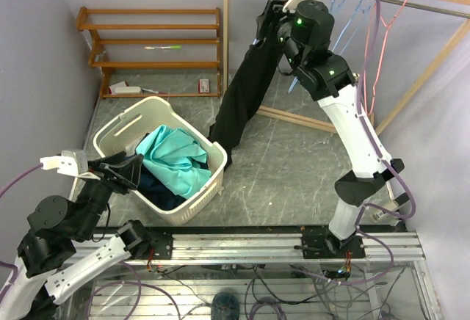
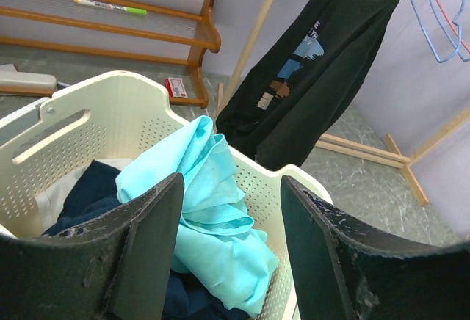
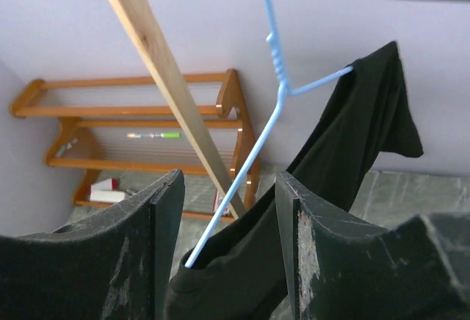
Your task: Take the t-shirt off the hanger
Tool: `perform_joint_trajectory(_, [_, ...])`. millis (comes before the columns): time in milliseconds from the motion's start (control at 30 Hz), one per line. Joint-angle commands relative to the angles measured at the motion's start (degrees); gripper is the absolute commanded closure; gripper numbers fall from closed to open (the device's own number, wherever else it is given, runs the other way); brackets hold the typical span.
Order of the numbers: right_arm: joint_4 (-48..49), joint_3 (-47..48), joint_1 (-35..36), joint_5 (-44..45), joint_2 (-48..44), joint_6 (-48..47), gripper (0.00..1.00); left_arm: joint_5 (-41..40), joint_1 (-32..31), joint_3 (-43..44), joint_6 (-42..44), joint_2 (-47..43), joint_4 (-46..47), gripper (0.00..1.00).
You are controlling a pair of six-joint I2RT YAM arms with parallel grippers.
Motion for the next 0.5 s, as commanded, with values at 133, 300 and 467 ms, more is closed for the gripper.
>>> perform_joint_trajectory(133, [1.69, -1.87, -0.24, -4.5, 0.06, 1.09, 0.47, -1.26, 0.35, -0.13, -0.53, 0.1, -0.07, 0.34])
perform_joint_trajectory(300, [-0.43, -1.55, -0.4, -1.1, 1.37, 1.96, 0.47, -1.36, 0.36, -0.09, -0.58, 0.0, -0.16, 0.34])
perform_joint_trajectory(467, [0.15, -3.11, -0.6, -0.72, 2.42, 2.0, 0.49, -1.5, 0.4, -0.14, -0.66, -0.24, -0.16, 0.34])
